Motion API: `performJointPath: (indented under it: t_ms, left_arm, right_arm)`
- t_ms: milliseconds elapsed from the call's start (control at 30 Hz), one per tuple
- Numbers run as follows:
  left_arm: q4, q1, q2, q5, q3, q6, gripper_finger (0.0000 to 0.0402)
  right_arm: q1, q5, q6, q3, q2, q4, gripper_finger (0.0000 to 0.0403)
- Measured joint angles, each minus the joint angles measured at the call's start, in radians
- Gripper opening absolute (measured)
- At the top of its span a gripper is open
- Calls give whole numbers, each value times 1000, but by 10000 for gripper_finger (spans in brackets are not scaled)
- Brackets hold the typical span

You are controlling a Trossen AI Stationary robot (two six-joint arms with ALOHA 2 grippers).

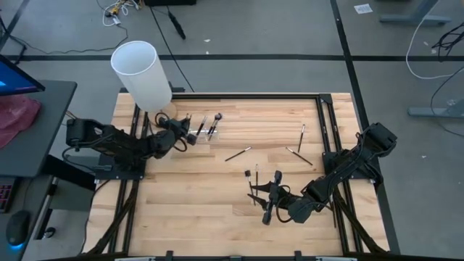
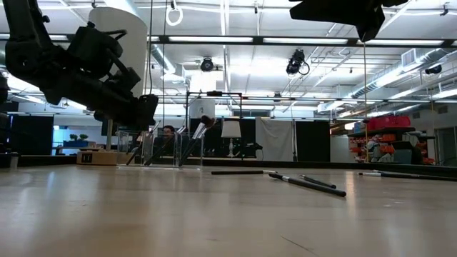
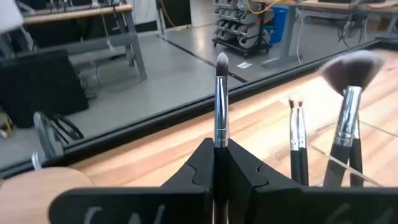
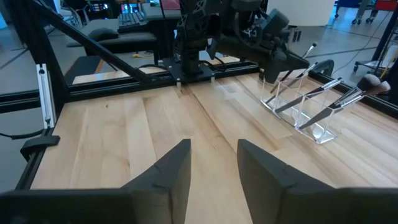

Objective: Put items in baskets/containers
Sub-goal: Put the eyeshadow brush into the transparent organizer, then put the brow brush into the transparent organizer

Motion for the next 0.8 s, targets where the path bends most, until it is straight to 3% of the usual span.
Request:
performJointPath:
  t_ms: [267,633,800]
  left_arm:
    - [-2,4,0,35,0,-29,29]
    - [0,0,-5,35,0,-26,115]
    - [69,-39,-56,35,1,77,130]
  right_arm:
    - [0,-1,0,0,0,0,132]
    - [0,-2,0,0,0,0,132]
    - [0,-2,0,0,0,-1,132]
